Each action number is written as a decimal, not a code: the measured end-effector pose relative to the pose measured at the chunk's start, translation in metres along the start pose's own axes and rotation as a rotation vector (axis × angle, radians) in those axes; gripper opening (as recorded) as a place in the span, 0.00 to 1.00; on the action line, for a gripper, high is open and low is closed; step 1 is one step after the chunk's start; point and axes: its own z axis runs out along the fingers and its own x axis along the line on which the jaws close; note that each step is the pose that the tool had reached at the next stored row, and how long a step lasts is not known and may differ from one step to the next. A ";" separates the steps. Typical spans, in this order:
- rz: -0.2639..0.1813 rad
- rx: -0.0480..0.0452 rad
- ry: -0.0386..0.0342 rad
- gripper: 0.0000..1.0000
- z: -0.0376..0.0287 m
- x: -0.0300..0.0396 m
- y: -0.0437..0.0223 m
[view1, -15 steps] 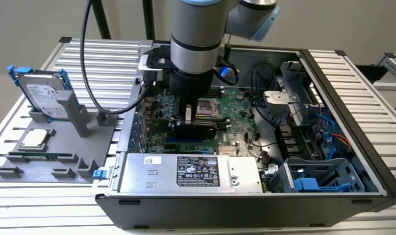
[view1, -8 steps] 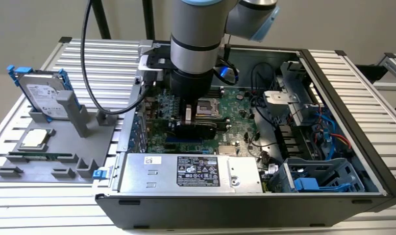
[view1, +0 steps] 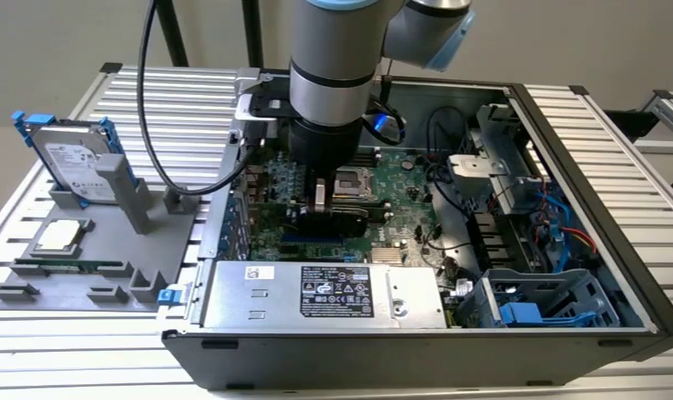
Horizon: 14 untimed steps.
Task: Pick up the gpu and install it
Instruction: 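Insert the gpu into the slot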
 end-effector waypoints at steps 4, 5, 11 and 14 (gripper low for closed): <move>0.000 0.0001 -0.0005 0.00 0.0001 0.0013 -0.0001; 0.000 0.0002 -0.0005 0.00 0.0001 0.0017 -0.0001; 0.000 0.0002 -0.0003 0.00 -0.0007 0.0031 0.0001; -0.002 0.0001 -0.0001 0.00 -0.0011 0.0034 0.0002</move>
